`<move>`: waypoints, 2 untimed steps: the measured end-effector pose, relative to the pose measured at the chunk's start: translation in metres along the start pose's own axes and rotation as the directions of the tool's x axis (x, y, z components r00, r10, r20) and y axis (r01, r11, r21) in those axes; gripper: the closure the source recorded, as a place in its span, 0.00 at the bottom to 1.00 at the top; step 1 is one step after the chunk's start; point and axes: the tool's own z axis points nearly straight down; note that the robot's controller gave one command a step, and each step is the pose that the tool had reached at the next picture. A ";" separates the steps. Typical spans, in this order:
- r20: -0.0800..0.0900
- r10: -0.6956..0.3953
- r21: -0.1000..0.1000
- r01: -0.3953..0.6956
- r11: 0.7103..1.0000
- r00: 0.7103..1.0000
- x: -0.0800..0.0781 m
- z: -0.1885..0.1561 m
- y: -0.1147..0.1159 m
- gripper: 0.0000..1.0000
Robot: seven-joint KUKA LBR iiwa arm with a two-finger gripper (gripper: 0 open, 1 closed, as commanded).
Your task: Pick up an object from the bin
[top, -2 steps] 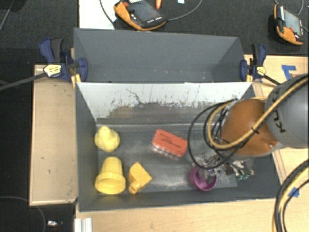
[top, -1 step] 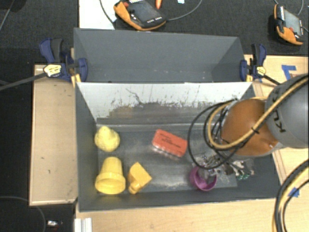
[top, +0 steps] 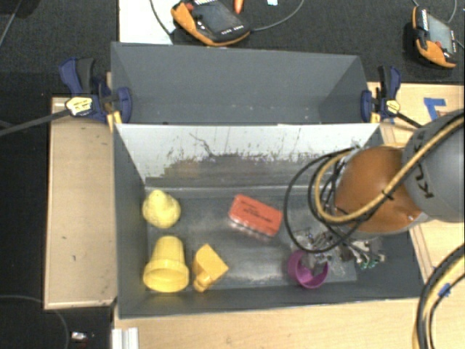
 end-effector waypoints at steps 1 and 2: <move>-0.002 0.000 -0.001 0.000 1.000 1.000 0.000 -0.016 0.000 1.00; 0.000 0.000 0.000 0.000 1.000 1.000 -0.001 -0.032 0.000 1.00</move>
Offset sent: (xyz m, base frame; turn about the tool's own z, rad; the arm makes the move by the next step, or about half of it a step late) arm -0.0011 0.0002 0.0106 -0.0003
